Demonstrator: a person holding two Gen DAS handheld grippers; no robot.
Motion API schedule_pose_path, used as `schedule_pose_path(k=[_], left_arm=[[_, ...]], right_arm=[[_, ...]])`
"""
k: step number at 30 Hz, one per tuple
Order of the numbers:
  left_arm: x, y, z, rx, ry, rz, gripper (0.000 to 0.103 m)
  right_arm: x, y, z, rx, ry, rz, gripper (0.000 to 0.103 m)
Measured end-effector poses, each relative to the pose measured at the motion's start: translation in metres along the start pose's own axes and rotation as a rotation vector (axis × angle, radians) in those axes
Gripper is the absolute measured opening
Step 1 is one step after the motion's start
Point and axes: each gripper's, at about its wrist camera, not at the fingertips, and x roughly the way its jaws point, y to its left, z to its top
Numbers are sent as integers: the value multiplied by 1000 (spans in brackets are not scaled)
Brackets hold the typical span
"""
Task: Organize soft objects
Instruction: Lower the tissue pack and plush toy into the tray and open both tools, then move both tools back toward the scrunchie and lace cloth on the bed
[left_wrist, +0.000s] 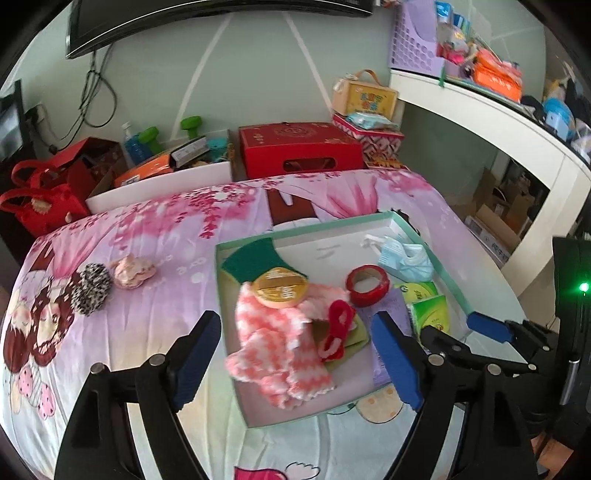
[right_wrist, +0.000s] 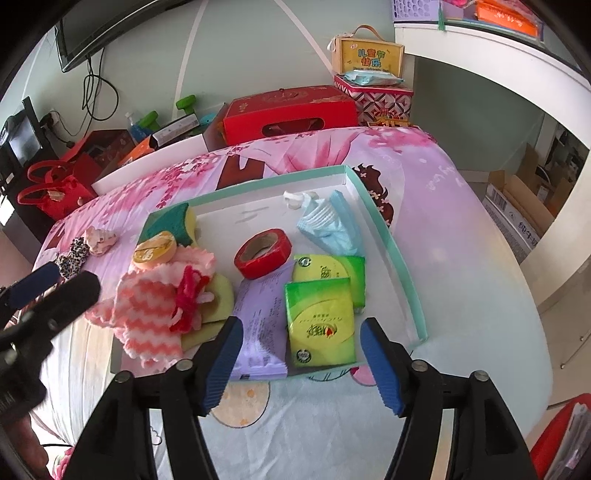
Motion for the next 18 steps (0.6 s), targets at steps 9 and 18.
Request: schedule_pose_path(k=[9,18], left_arm=[[-13,48,-15,-106,-18,108,101],[-28,97,-38,-197,-3,157,101]], right_arm=[[-12,17,-9,-20,-15,-29,103],[-20,46,-20,-28,-5,-5,103]])
